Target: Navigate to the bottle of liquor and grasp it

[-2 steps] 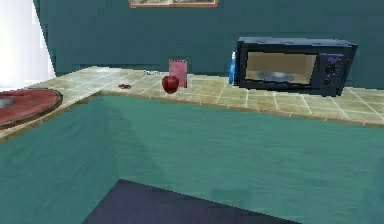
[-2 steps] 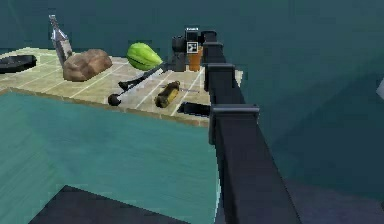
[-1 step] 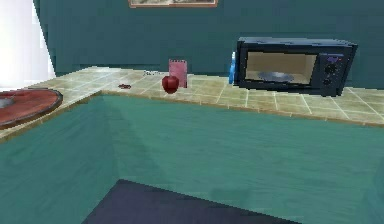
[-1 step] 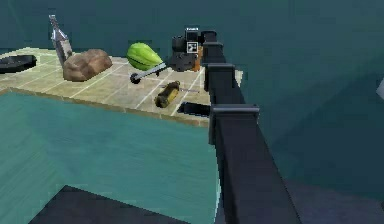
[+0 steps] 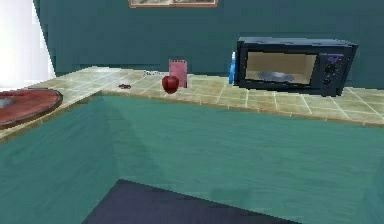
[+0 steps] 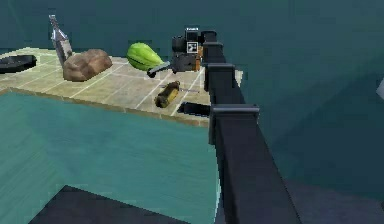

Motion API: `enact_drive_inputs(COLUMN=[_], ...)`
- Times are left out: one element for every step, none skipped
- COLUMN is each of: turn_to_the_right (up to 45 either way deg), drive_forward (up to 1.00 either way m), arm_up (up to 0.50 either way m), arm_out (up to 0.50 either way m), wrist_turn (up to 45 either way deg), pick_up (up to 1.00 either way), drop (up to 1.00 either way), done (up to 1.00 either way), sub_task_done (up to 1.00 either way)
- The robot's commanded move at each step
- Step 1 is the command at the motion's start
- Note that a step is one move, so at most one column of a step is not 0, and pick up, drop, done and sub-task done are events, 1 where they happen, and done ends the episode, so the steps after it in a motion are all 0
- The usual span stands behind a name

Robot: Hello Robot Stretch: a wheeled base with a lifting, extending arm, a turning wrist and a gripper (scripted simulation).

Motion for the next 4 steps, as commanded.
enact_drive_inputs(turn_to_the_right=[0.0, 0.0, 0.0, 0.0], drive_forward=[0.0, 0.0, 0.0, 0.0], arm_up=[-0.12, 0.0, 0.1, 0.0], arm_out=[0.0, 0.0, 0.0, 0.0], wrist_turn=[0.0, 0.0, 0.0, 0.0], pick_up=[0.0, 1.0, 0.0, 0.0], drop=[0.0, 0.0, 0.0, 0.0], done=[0.0, 0.0, 0.0, 1.0], sub_task_done=[0.0, 0.0, 0.0, 0.0])
